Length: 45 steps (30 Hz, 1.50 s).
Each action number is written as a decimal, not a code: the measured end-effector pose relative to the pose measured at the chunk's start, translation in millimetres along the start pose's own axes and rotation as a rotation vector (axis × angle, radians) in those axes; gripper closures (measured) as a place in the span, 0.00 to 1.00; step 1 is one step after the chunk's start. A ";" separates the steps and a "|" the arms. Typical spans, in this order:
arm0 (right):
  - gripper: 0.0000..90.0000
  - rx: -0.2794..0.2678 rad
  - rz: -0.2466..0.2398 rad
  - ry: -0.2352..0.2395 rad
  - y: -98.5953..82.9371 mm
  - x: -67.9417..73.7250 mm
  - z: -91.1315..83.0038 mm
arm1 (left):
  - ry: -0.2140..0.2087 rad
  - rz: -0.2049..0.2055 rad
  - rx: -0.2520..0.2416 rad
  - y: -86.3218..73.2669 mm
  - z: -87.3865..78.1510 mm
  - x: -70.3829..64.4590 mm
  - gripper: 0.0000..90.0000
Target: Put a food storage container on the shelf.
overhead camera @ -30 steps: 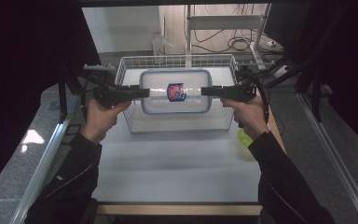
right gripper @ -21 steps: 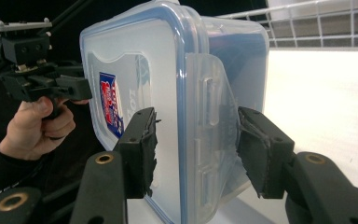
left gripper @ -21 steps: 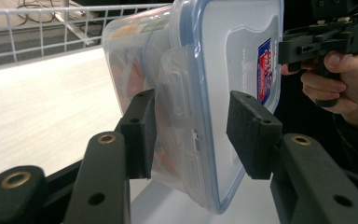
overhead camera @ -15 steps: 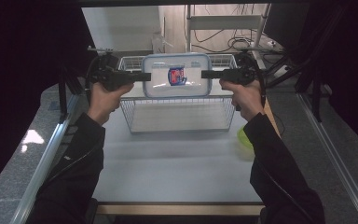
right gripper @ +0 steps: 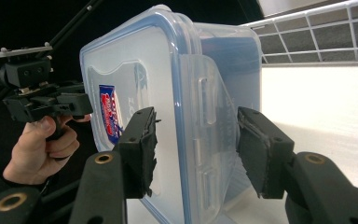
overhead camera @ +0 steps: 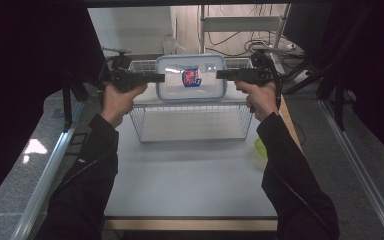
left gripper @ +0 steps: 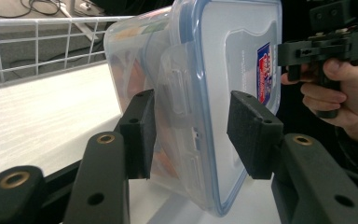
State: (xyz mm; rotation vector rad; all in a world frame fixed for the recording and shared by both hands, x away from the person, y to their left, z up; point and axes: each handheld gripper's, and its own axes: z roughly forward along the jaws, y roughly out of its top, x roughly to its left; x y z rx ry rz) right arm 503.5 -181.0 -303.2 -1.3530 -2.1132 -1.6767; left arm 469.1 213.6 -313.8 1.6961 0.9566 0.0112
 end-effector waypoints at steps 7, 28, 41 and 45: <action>0.53 -0.009 -0.039 -0.022 -0.1 0.6 1.9 | 0.008 0.012 -0.019 -0.2 3.1 3.3 0.56; 0.54 -0.039 -0.150 -0.166 -0.1 2.4 12.9 | 0.159 0.093 -0.004 1.2 10.4 1.7 0.48; 0.95 0.008 -0.388 -0.249 -33.4 26.0 -6.6 | 0.128 0.229 -0.047 -31.2 1.0 -23.7 0.79; 0.99 0.038 -0.423 -0.250 -36.4 28.8 5.8 | 0.148 0.254 0.019 -35.2 18.0 -25.0 0.92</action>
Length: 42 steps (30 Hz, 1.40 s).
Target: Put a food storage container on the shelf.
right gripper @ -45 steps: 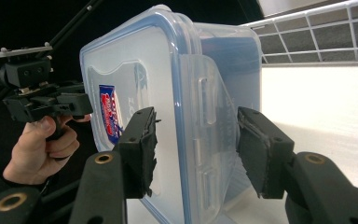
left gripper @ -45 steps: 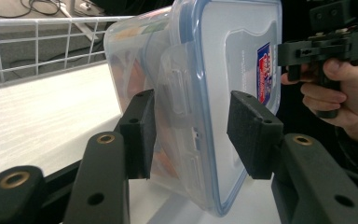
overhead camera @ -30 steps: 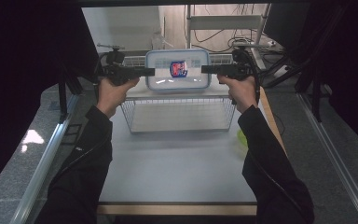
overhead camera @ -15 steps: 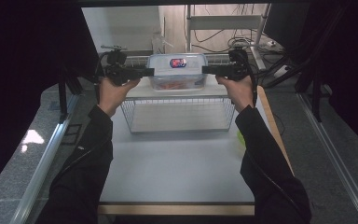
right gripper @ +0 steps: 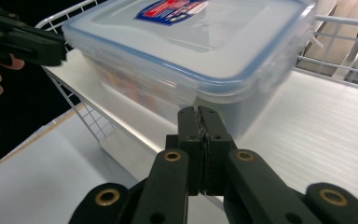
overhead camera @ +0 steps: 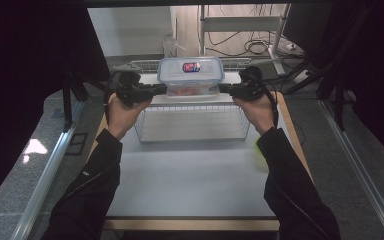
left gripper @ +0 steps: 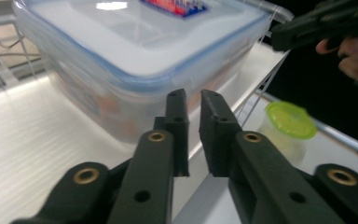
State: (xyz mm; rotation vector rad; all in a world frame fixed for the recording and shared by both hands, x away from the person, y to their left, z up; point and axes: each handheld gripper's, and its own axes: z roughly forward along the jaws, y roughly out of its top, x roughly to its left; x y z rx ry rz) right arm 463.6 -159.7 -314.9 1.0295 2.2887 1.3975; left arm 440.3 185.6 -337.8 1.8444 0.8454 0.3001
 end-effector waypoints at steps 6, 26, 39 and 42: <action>1.00 0.016 -0.021 -0.047 3.9 0.2 14.2 | 0.077 0.022 0.032 -2.8 15.2 6.1 0.93; 0.69 -0.004 -0.025 -0.054 -7.4 -6.8 8.7 | 0.100 0.059 -0.013 -12.3 0.5 -6.4 0.63; 0.29 -0.020 -0.099 -0.037 -29.9 12.2 -1.0 | 0.076 0.097 -0.025 -37.1 -10.7 -28.0 0.24; 0.23 -0.022 -0.108 -0.034 -38.1 15.0 -0.3 | 0.061 0.109 -0.012 -41.8 -11.4 -36.4 0.16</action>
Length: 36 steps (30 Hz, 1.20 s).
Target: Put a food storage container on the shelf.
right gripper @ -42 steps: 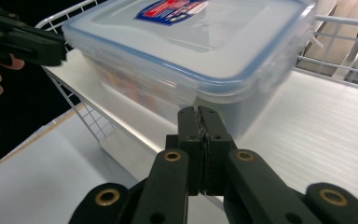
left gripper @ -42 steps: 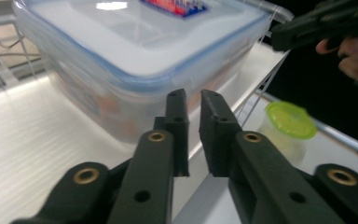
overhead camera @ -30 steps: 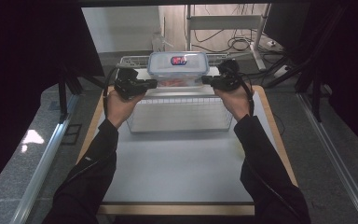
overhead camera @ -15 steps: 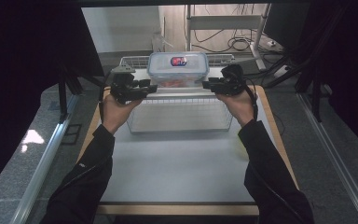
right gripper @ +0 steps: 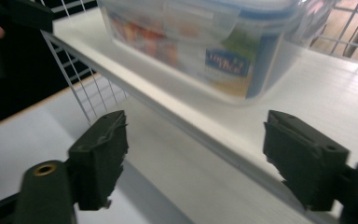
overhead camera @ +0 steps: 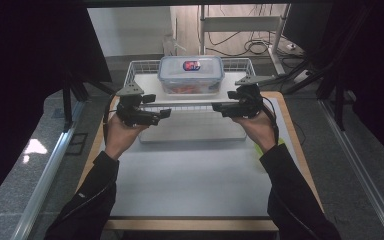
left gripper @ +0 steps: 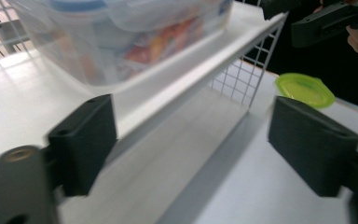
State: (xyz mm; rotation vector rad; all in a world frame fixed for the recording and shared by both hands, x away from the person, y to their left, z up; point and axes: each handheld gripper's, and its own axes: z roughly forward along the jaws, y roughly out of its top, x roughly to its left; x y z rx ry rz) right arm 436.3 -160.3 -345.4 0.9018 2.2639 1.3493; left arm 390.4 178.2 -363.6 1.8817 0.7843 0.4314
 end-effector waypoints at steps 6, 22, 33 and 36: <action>0.15 0.017 0.000 0.032 -18.1 0.0 1.4 | -0.022 0.035 0.008 -13.0 -0.2 -19.0 0.07; 0.04 0.018 -0.008 0.048 -61.0 8.6 -14.7 | -0.011 0.056 -0.042 -74.2 -6.8 -42.1 0.03; 0.02 0.012 -0.013 0.043 -84.6 21.1 -24.9 | -0.033 0.037 -0.002 -108.4 -4.2 -51.1 0.02; 0.03 0.011 -0.008 0.036 -91.5 26.0 -27.0 | -0.018 0.040 0.019 -117.7 -4.5 -54.9 0.02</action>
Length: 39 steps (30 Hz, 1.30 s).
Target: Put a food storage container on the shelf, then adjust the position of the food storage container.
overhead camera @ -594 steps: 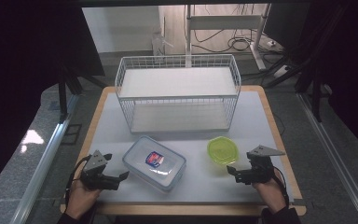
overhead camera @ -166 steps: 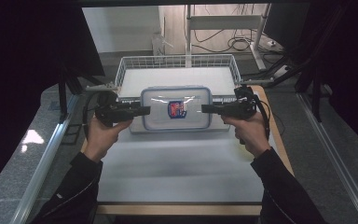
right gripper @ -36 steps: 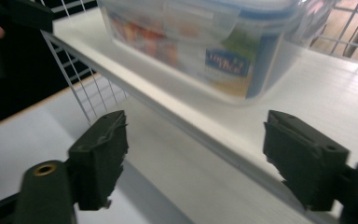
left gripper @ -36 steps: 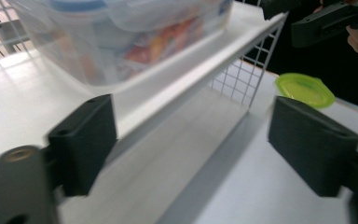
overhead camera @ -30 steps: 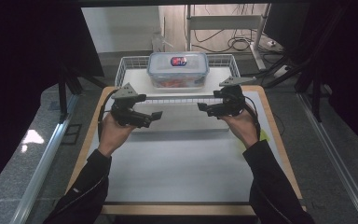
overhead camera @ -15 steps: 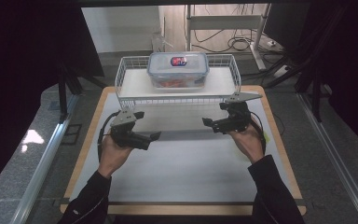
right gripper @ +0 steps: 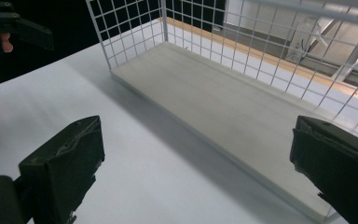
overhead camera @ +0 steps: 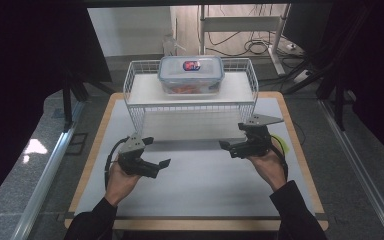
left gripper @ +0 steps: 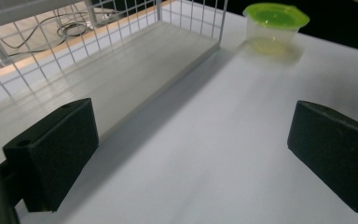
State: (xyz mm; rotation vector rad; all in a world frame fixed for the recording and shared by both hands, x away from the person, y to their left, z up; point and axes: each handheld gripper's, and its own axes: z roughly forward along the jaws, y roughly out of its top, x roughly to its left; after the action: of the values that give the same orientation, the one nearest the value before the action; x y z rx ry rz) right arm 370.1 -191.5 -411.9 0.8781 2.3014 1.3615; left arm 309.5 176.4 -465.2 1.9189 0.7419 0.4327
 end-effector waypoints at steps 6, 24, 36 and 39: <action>0.03 0.022 -0.006 -0.010 -15.0 9.5 0.1 | 0.027 -0.008 0.025 -17.6 -4.5 -6.1 0.02; 0.01 0.156 0.008 -0.041 -62.7 15.6 10.6 | 0.096 0.000 0.084 -51.9 -24.4 -14.5 0.03; 0.48 0.162 0.083 -0.120 -57.0 -12.9 -12.2 | 0.095 0.013 0.098 -53.3 -20.9 -16.1 0.03; 0.69 0.160 0.097 -0.134 -55.3 -28.0 -24.6 | 0.093 0.014 0.103 -53.5 -19.5 -16.4 0.03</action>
State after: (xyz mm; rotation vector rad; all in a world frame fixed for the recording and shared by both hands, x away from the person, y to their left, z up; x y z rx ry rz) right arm 358.7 -245.8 -448.8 1.1079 2.3153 1.1292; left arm 269.2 195.8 -504.1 2.0120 0.8258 0.5038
